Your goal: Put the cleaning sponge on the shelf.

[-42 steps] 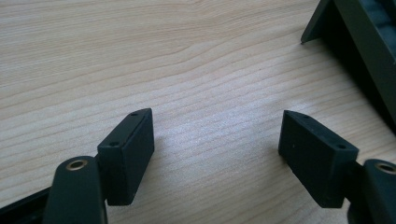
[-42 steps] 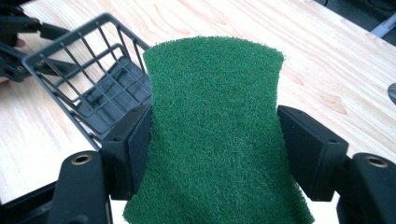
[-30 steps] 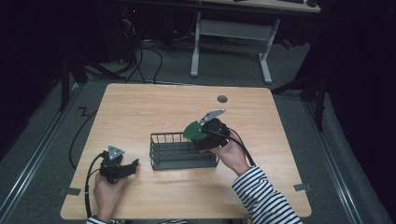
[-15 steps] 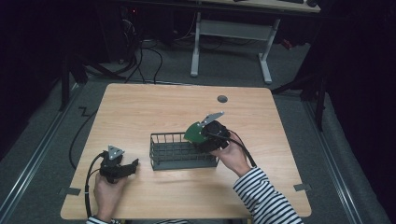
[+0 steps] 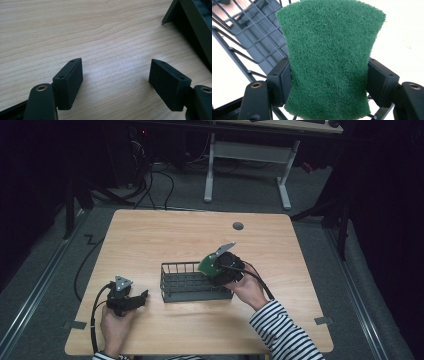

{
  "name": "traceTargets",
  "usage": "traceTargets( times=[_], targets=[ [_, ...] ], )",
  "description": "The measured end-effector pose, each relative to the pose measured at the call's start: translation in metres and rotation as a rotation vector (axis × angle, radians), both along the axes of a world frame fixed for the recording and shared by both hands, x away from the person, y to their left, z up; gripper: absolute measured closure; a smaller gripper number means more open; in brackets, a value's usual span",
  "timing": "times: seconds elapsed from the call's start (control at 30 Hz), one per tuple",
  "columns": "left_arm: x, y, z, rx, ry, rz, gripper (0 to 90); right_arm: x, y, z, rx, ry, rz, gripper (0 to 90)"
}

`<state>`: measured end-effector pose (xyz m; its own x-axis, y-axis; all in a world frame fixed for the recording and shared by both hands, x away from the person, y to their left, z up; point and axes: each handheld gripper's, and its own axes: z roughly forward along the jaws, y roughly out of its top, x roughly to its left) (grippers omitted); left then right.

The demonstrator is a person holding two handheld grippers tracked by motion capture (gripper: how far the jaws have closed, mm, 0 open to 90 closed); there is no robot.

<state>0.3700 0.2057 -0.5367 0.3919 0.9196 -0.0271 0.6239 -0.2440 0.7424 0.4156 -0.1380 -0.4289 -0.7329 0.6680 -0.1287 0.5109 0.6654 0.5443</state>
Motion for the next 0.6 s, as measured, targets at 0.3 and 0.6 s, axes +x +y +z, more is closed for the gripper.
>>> traceTargets(
  times=[0.3,0.6],
  targets=[
    [0.0002,0.0004,0.0000,-0.002,0.000,0.003,28.1,0.0023,-0.0015,-0.0004,0.017,0.034,-0.006,29.4],
    [0.0007,0.0014,0.0000,-0.014,0.002,0.005,28.1,-0.0008,-0.0008,0.0001,0.009,0.027,0.005,27.9]
  ],
)
